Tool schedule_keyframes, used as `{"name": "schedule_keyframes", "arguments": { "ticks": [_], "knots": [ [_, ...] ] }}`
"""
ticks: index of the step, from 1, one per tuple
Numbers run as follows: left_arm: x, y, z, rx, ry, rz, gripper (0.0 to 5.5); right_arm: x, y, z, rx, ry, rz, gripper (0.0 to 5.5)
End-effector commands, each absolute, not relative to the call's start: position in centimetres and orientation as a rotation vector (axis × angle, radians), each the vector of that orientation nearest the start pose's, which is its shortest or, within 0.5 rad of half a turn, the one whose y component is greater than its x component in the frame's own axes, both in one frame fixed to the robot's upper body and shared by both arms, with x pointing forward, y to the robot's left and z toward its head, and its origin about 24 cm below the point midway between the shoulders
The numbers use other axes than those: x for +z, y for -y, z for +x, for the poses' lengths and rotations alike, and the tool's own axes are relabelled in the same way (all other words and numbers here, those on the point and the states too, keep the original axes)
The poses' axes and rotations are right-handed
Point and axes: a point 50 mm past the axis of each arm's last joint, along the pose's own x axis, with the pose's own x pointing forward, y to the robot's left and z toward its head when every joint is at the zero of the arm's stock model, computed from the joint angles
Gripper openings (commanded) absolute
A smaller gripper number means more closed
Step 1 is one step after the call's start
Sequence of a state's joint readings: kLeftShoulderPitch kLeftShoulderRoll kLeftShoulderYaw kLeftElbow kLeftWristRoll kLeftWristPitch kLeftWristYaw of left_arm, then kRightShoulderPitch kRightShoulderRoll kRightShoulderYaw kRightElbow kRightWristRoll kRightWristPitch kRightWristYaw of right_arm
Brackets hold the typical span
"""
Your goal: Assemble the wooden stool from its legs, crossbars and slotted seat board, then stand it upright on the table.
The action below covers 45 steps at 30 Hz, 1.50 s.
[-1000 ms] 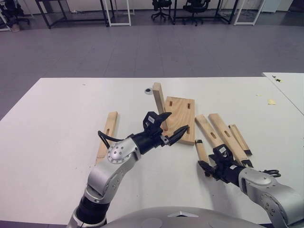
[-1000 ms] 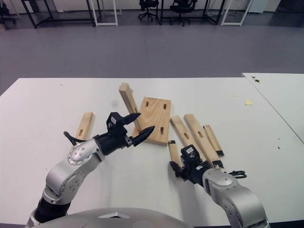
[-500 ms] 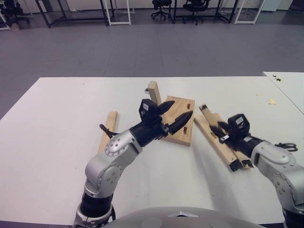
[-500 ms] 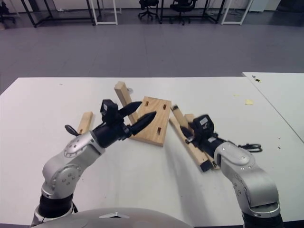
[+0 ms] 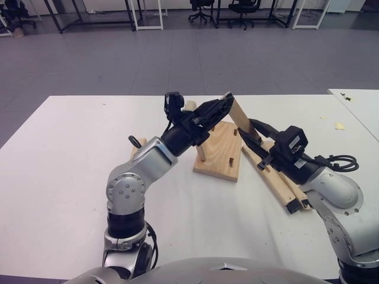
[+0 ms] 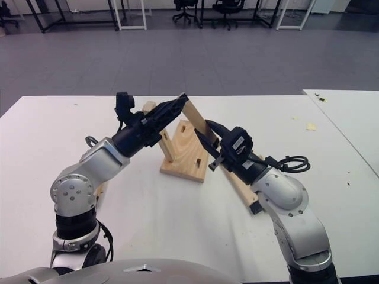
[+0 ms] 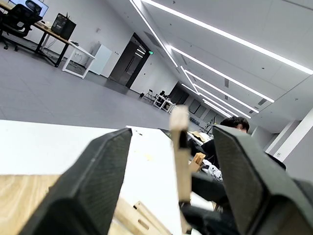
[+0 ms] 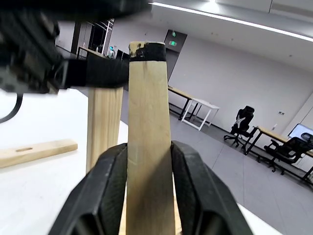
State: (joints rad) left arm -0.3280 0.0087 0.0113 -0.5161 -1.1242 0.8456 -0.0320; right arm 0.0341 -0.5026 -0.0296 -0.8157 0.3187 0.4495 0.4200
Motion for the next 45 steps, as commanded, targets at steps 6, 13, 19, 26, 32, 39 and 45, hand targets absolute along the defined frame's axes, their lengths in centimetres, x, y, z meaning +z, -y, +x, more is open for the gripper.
{"name": "schedule_keyframes", "arguments": {
  "ticks": [6,13,19,26,32,39,45],
  "knots": [
    [19.0,-6.4,23.6,-0.959,-0.018,-0.726,1.34,18.3,14.1,19.5,0.732,0.285,-0.346,1.31],
    [19.2,-6.6,23.0,-0.998,0.000,-0.750,0.39,17.7,14.0,19.6,0.746,0.263,-0.366,1.31],
    [18.6,-7.0,22.6,-1.069,-0.014,-0.592,0.39,17.2,14.1,19.8,0.820,0.157,-0.286,2.26],
    [18.4,-8.5,22.4,-1.382,-0.022,-0.111,0.39,19.7,16.2,22.2,1.140,-0.152,-0.117,3.28],
    [19.2,-8.4,22.5,-1.515,0.040,-0.075,0.39,18.4,16.4,22.0,1.338,-0.417,-0.024,3.28],
    [18.5,-8.1,22.2,-1.535,0.031,-0.065,0.39,18.7,14.9,21.5,1.417,-0.388,0.052,2.40],
    [17.9,-7.8,22.1,-1.543,0.016,-0.044,0.39,19.4,14.2,21.2,1.462,-0.398,0.012,1.38]
  ]
}}
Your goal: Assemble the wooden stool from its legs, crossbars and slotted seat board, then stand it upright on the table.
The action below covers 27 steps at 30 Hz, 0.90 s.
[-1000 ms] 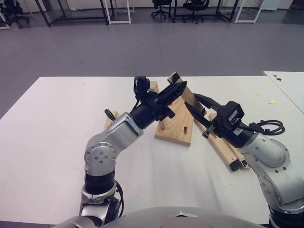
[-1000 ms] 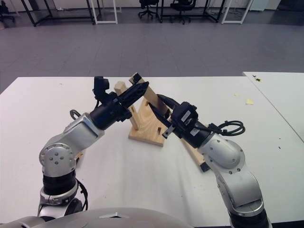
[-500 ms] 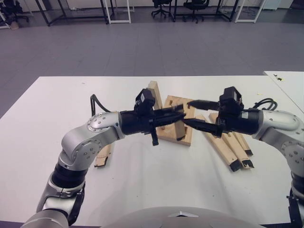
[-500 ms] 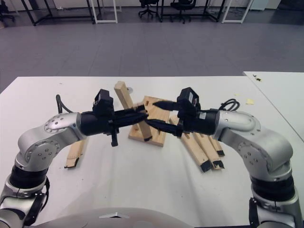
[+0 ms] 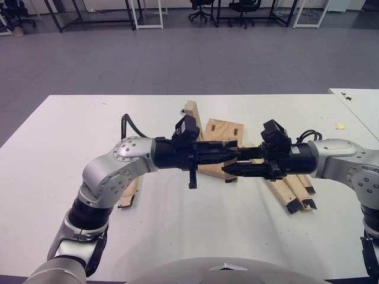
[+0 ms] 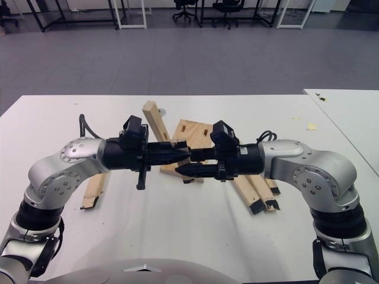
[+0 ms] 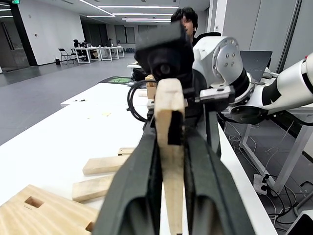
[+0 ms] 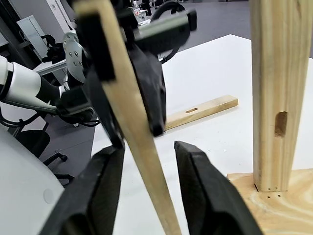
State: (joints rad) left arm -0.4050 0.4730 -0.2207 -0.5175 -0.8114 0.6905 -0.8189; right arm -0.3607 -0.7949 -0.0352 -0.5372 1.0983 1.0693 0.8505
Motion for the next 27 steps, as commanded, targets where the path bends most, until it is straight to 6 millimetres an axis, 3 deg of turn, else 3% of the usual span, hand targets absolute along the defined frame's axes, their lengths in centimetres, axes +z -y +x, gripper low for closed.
{"name": "schedule_keyframes", "arguments": {
  "ticks": [1,4,11,12,19,22,24,27],
  "knots": [
    [17.9,-7.8,22.1,-1.542,0.017,-0.043,0.39,19.4,14.2,21.1,1.464,-0.411,-0.003,1.19],
    [18.0,-7.9,22.2,-1.539,0.022,-0.041,0.39,19.1,14.1,20.9,1.466,-0.449,-0.027,0.69],
    [18.2,-7.8,22.3,-1.525,0.036,-0.049,0.39,18.2,14.2,20.3,1.483,-0.497,-0.056,0.61],
    [18.2,-7.7,22.4,-1.514,0.038,-0.053,0.76,18.1,14.2,20.2,1.489,-0.498,-0.068,0.59],
    [19.7,-8.3,21.9,-1.578,0.057,-0.166,1.86,16.2,15.2,19.9,1.463,-0.527,-0.173,0.41],
    [20.5,-9.3,22.3,-1.525,0.090,-0.193,2.39,16.2,17.3,21.6,1.244,-0.425,-0.125,0.41],
    [21.0,-10.0,22.8,-1.434,0.138,-0.226,2.74,15.5,20.3,23.9,0.937,-0.289,-0.076,0.41],
    [21.0,-10.4,23.6,-1.252,0.211,-0.304,3.19,11.2,24.6,24.9,0.556,-0.194,0.027,0.41]
  ]
}}
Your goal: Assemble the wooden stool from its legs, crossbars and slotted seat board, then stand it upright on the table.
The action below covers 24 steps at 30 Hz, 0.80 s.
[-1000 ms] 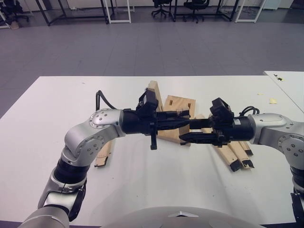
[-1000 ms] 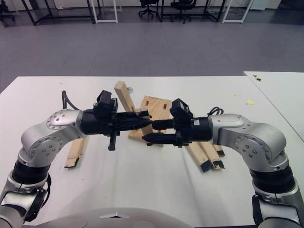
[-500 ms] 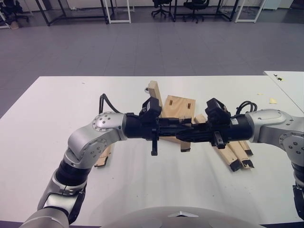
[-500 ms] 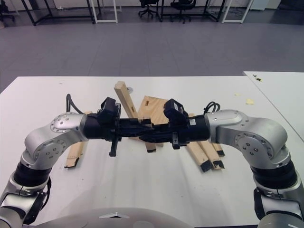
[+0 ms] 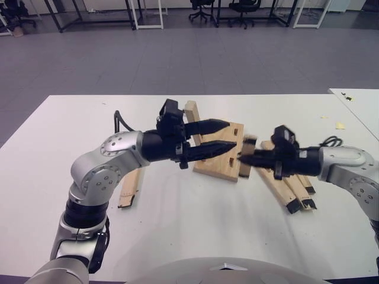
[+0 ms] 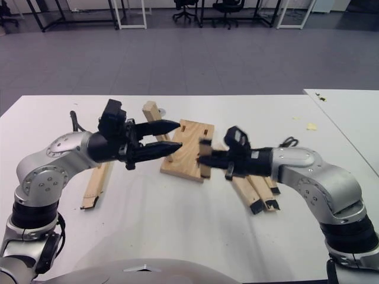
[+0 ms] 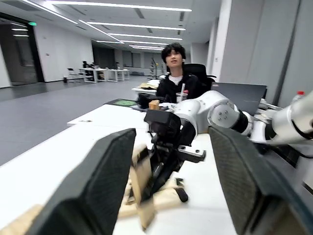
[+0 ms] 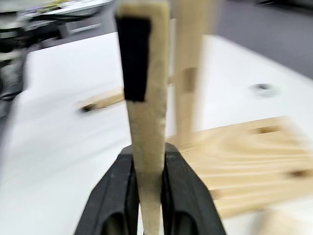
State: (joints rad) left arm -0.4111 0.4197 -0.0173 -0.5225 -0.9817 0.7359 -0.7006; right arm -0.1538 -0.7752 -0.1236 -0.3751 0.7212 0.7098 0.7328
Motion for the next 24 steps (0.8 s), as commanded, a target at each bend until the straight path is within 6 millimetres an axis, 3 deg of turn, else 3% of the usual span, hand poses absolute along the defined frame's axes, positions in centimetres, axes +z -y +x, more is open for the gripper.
{"name": "schedule_keyframes", "arguments": {
  "ticks": [1,3,7,11,16,24],
  "knots": [
    [20.8,-10.2,23.6,-1.220,0.215,-0.321,3.19,9.6,25.1,24.6,0.492,-0.189,0.059,0.41],
    [20.5,-9.8,23.4,-1.195,0.217,-0.338,3.19,7.9,25.5,24.3,0.421,-0.178,0.100,0.41],
    [20.4,-9.5,23.2,-1.158,0.224,-0.365,3.19,7.0,25.9,24.3,0.338,-0.146,0.184,0.41],
    [20.1,-9.6,23.2,-1.132,0.215,-0.366,3.19,7.6,25.9,23.6,0.328,-0.130,0.236,0.41],
    [19.6,-9.5,23.1,-1.114,0.196,-0.369,3.19,9.3,24.4,22.5,0.405,-0.116,0.280,0.41],
    [19.3,-9.8,23.4,-1.057,0.188,-0.361,3.19,8.3,24.5,21.6,0.380,-0.179,0.237,0.41]
  ]
}}
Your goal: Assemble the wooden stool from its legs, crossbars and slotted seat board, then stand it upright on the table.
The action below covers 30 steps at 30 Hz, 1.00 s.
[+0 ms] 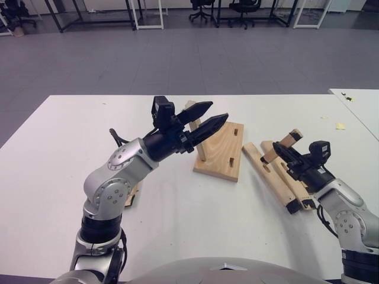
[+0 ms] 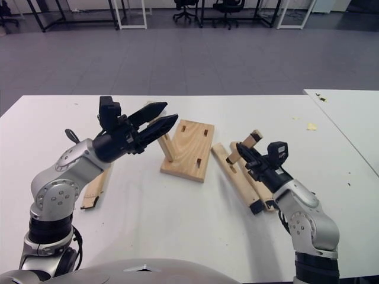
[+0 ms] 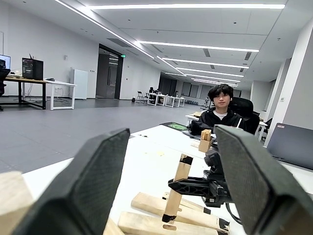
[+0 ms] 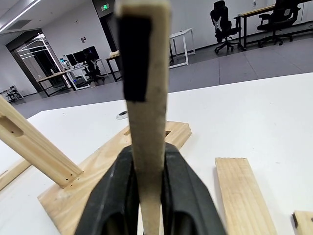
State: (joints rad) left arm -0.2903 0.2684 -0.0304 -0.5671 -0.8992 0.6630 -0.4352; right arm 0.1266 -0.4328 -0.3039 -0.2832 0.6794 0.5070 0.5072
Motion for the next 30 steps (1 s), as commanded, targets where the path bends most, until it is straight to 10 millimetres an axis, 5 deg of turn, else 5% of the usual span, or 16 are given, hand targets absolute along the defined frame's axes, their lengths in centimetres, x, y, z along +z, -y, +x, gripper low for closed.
{"name": "schedule_keyframes", "arguments": {
  "ticks": [1,12,20,27,30],
  "knots": [
    [19.3,-9.9,23.4,-1.051,0.189,-0.361,3.19,8.3,24.5,21.7,0.376,-0.178,0.230,0.41],
    [19.3,-9.8,23.5,-1.045,0.188,-0.361,3.19,6.1,25.1,21.5,0.344,-0.257,0.166,0.41],
    [19.3,-9.8,23.6,-1.040,0.184,-0.364,3.19,4.1,23.7,21.2,0.392,-0.293,0.089,0.41],
    [19.0,-9.5,23.5,-1.036,0.172,-0.353,3.19,-4.0,26.0,15.2,0.268,-0.614,0.003,0.41],
    [18.8,-9.5,23.5,-1.032,0.164,-0.353,3.19,-4.6,25.8,14.2,0.307,-0.697,-0.025,0.41]
  ]
}}
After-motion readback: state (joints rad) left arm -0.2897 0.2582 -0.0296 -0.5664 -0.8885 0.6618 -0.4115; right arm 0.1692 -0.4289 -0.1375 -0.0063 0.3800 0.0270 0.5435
